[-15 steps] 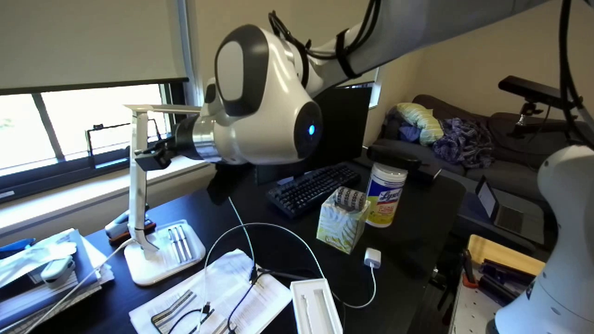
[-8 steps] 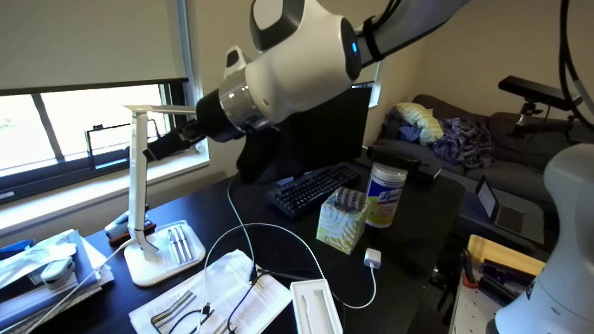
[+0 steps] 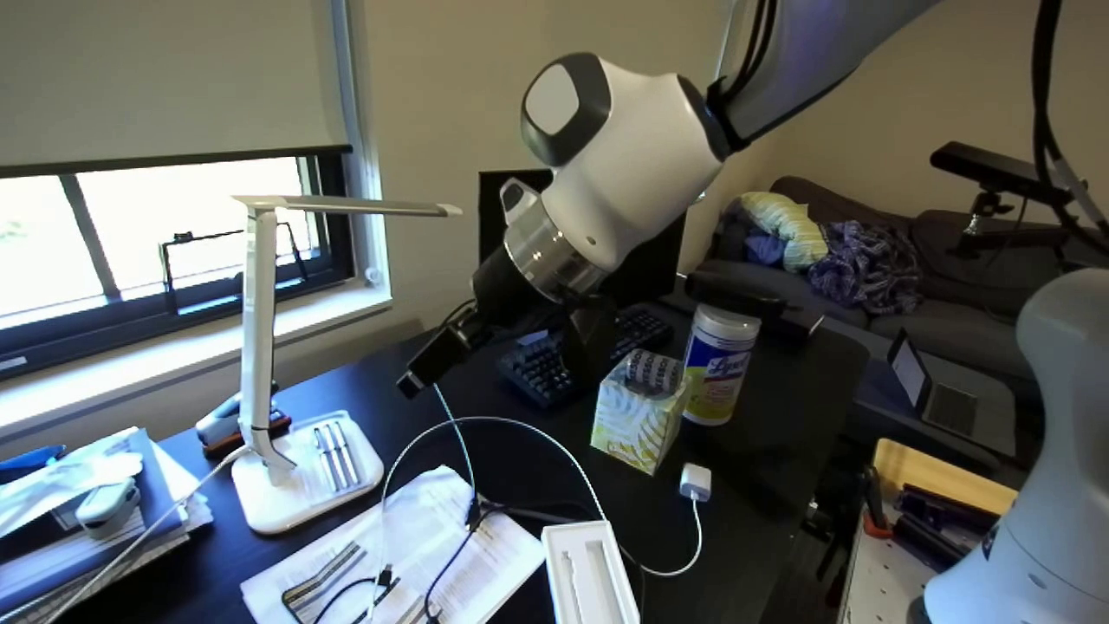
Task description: Turn the table lamp upward
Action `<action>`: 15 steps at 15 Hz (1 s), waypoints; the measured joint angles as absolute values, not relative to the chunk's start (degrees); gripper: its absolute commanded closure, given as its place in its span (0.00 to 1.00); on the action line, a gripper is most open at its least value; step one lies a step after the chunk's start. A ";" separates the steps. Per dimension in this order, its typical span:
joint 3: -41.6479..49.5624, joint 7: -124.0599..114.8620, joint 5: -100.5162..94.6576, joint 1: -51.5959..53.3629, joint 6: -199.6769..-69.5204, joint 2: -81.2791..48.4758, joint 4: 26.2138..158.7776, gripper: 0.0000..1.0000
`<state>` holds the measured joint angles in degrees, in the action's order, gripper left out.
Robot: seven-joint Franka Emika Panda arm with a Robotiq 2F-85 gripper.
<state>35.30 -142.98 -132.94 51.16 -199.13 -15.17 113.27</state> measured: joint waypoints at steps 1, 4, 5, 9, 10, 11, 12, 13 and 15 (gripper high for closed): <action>34.91 -143.21 -132.94 51.16 -199.10 -15.14 113.66 0.00; 33.30 -145.70 -133.04 50.08 -198.64 -16.36 116.13 0.00; 32.04 -146.83 -133.25 49.31 -198.50 -17.06 117.95 0.00; 26.18 -149.45 -135.12 46.30 -198.36 -18.01 126.73 0.00; 25.37 -149.41 -135.12 45.81 -198.34 -17.94 128.59 0.00; 25.23 -149.40 -135.12 45.73 -198.29 -17.77 129.76 0.00; 25.31 -149.40 -135.12 45.74 -198.28 -17.51 130.27 0.00; 25.36 -149.39 -135.12 45.74 -198.28 -17.13 130.42 0.00; 25.88 -149.39 -135.00 46.08 -198.28 -15.56 130.22 0.00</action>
